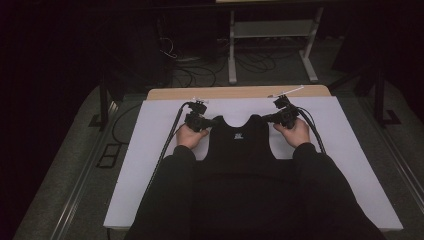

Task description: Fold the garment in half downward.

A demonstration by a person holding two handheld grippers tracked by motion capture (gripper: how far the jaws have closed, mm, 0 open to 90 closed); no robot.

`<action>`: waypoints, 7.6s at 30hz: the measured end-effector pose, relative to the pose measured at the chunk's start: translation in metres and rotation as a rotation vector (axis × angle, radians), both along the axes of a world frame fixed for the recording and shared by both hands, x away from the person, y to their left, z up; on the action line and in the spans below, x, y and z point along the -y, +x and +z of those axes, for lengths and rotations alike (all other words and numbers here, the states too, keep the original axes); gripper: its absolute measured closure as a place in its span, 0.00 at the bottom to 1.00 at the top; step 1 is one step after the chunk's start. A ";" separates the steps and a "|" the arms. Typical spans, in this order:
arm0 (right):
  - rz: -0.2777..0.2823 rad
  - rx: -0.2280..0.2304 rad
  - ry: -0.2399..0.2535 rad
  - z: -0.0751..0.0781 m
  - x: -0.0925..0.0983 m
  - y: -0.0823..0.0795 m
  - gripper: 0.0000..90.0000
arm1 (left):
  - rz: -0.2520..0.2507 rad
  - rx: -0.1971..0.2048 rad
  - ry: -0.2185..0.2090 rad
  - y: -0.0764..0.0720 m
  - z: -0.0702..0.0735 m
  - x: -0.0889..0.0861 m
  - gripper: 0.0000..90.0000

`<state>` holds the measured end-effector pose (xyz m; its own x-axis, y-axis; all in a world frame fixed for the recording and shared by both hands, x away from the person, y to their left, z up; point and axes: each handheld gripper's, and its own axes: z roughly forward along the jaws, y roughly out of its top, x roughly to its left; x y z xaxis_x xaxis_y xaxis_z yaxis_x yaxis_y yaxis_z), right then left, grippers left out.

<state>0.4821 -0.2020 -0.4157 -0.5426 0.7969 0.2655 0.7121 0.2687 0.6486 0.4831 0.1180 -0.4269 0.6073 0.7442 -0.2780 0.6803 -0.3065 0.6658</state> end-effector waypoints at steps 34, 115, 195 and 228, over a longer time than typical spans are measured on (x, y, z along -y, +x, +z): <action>0.042 0.110 0.085 0.019 0.007 -0.086 0.93 | -0.090 0.142 0.037 -0.075 0.037 -0.009 0.97; 0.222 -0.040 0.203 0.009 0.034 -0.204 0.93 | -0.209 0.098 -0.146 -0.212 0.018 -0.062 0.96; 0.169 -0.030 0.138 0.034 0.039 -0.233 0.00 | -0.234 0.046 -0.251 -0.238 0.041 -0.093 0.15; 0.184 0.042 0.134 0.046 0.052 -0.192 0.00 | -0.222 0.162 -0.217 -0.193 0.058 -0.091 0.00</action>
<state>0.2901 -0.2544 -0.3695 -0.6884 0.6425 0.3366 0.6307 0.3012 0.7152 0.2904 0.2087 -0.3688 0.7970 0.5228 -0.3024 0.4932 -0.2744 0.8255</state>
